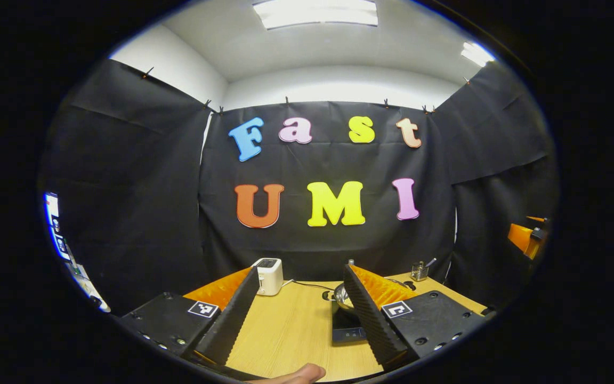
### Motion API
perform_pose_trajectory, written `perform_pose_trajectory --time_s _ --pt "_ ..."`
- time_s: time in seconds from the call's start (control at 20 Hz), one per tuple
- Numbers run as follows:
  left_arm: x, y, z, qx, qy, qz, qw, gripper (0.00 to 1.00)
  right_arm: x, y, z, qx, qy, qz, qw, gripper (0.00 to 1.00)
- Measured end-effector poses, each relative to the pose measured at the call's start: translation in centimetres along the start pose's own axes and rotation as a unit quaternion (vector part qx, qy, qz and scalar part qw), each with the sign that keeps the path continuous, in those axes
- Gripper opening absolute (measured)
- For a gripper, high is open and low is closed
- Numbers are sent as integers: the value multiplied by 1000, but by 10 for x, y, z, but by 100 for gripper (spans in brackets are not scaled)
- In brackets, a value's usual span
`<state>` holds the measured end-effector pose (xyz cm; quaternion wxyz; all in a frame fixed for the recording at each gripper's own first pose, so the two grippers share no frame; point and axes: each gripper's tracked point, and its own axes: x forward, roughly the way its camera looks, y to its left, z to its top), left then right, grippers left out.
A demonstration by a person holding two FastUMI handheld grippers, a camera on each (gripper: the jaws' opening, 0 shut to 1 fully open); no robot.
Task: First push the handle of the pot to place it horizontally, then grasp the pot with both hands and set it on the induction cooktop.
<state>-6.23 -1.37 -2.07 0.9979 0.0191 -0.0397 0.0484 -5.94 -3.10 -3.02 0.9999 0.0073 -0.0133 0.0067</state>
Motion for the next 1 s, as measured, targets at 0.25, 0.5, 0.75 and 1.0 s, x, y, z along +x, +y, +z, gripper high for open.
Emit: perform_pose_trajectory --time_s 0.25,0.5,0.75,1.0 --pt "3 6 -7 0 8 3 1000 95 -1 0 -2 -3 -5 0 1000 97" --pt "5 9 -13 11 13 10 1000 95 -3 4 -3 -4 -7 2 1000 97" --pt "6 9 -21 15 17 8 1000 95 -3 14 -9 -11 -6 10 1000 97" --pt "5 2 -28 7 28 -7 1000 95 -7 24 -13 -12 0 27 1000 98"
